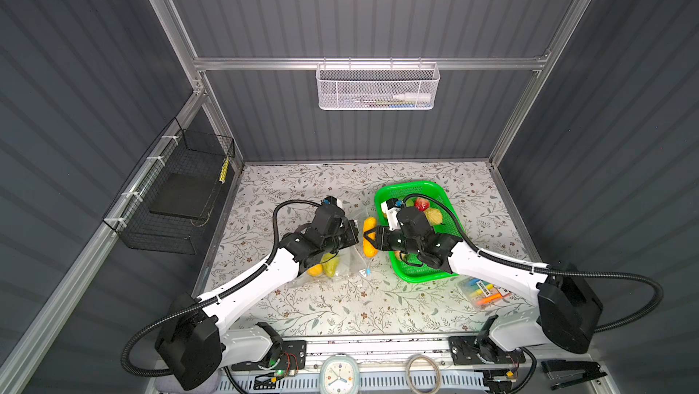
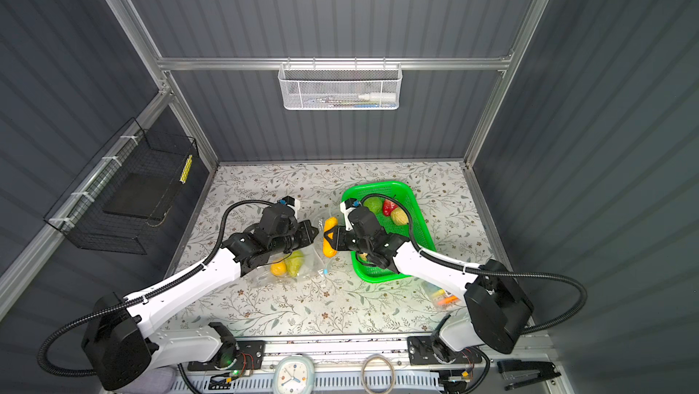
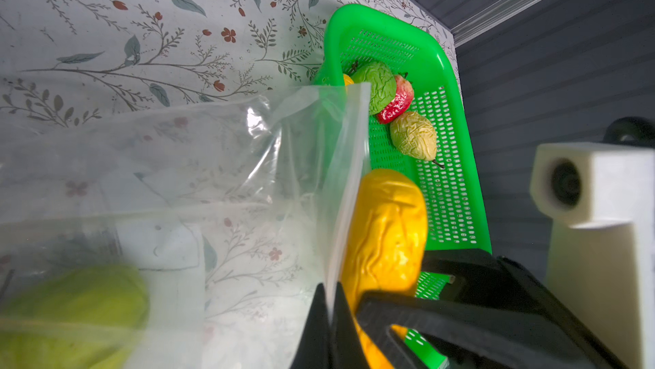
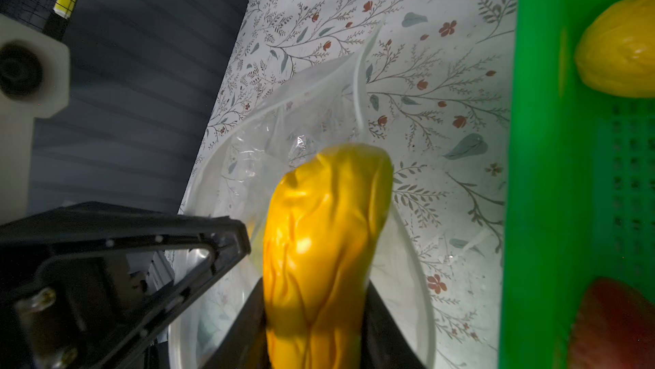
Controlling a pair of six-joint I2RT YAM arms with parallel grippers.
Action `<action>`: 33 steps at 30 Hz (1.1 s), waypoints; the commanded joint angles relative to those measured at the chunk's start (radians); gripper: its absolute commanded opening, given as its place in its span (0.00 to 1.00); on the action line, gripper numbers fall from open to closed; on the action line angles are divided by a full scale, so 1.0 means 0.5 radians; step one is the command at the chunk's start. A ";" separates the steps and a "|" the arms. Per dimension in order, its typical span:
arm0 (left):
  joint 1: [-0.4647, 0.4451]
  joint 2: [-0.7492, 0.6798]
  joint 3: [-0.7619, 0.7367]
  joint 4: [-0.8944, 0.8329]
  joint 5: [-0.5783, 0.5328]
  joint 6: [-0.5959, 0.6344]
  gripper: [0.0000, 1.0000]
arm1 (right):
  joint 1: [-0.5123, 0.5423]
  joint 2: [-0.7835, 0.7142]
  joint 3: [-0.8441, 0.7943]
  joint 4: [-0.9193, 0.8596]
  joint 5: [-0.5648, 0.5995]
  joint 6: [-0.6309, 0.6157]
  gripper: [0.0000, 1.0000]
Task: Place the food in the zip-top bag and seal the zipper
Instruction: 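Carry the squash into the bag held by the left gripper and release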
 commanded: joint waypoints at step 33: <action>-0.013 -0.068 -0.025 0.082 0.092 0.017 0.00 | 0.104 0.256 0.386 -0.344 0.002 0.025 0.59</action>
